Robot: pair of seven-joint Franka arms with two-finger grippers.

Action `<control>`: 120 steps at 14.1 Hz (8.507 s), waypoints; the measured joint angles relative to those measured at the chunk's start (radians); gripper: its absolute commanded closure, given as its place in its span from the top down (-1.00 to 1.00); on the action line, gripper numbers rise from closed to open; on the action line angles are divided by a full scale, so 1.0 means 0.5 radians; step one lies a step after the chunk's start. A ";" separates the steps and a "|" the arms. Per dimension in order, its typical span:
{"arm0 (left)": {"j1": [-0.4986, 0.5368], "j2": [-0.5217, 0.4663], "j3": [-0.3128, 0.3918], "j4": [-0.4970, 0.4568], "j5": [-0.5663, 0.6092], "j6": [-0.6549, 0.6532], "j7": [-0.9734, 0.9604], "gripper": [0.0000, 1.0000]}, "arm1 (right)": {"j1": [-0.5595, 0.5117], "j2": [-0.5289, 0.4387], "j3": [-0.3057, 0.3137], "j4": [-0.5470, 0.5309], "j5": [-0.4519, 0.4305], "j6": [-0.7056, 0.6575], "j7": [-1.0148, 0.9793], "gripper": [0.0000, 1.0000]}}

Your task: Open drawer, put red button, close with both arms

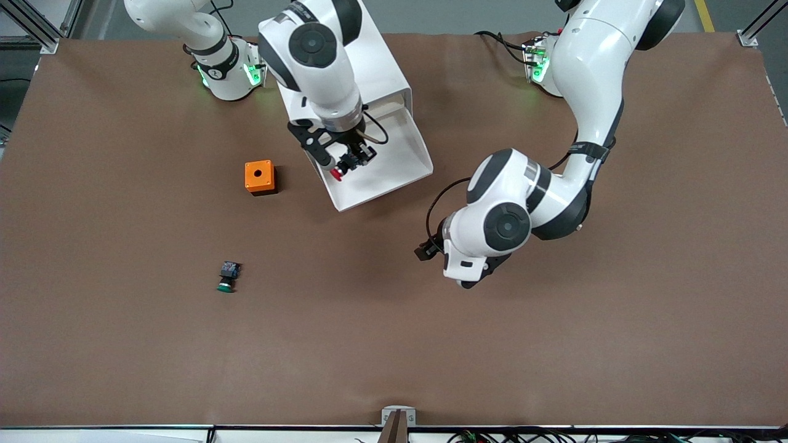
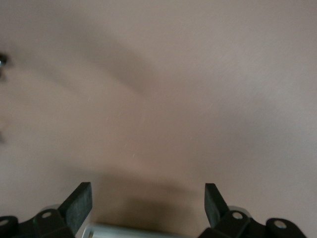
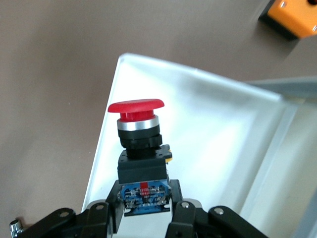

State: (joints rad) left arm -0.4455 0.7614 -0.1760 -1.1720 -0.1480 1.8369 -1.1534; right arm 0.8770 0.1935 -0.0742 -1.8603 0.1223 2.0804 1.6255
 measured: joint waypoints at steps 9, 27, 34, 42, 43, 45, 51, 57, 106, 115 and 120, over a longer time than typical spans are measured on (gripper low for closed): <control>-0.103 0.013 0.000 -0.072 0.327 0.268 0.024 1.00 | 0.169 0.209 -0.005 -0.014 0.001 0.143 0.421 -0.98; -0.242 -0.001 -0.001 -0.231 0.457 0.272 0.024 1.00 | -0.252 0.041 -0.080 0.402 0.001 -0.712 -0.848 1.00; -0.312 -0.024 -0.061 -0.241 0.458 0.269 0.024 1.00 | -0.970 -0.091 -0.103 0.609 -0.017 -1.153 -2.046 1.00; -0.367 -0.024 -0.175 -0.276 0.458 0.268 -0.201 1.00 | -1.489 -0.085 -0.101 0.648 -0.176 -1.237 -3.145 1.00; -0.377 -0.024 -0.181 -0.278 0.458 0.268 -0.208 1.00 | -1.570 -0.085 -0.102 0.651 -0.177 -1.237 -3.294 1.00; -0.399 -0.024 -0.202 -0.282 0.458 0.268 -0.210 1.00 | -1.691 -0.085 -0.103 0.660 -0.193 -1.249 -3.455 1.00; -0.425 -0.024 -0.327 -0.306 0.402 0.267 -0.216 1.00 | -1.719 -0.085 -0.077 0.702 -0.246 -1.275 -3.491 1.00; -0.428 -0.024 -0.412 -0.371 0.164 0.266 -0.216 1.00 | -1.720 -0.085 -0.071 0.923 -0.247 -1.315 -3.491 1.00; 1.308 -1.170 -0.465 -0.846 0.459 -0.224 1.727 1.00 | -1.703 -0.670 -0.052 0.517 -0.192 -1.265 -3.346 1.00; 1.483 -1.415 -0.467 -1.022 0.361 -0.231 1.960 1.00 | -1.705 -0.670 -0.057 0.510 -0.196 -1.270 -3.346 1.00; 1.098 -1.421 -0.078 -1.027 0.359 -0.227 1.960 1.00 | -1.705 -0.670 -0.057 0.507 -0.196 -1.270 -3.346 1.00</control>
State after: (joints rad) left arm 0.1036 0.0508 -0.2149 -1.6853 0.0312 1.7235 -0.1732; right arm 0.0244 -0.1412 -0.1027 -1.6067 0.0244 1.4454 -0.0474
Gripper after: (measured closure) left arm 0.000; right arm 0.000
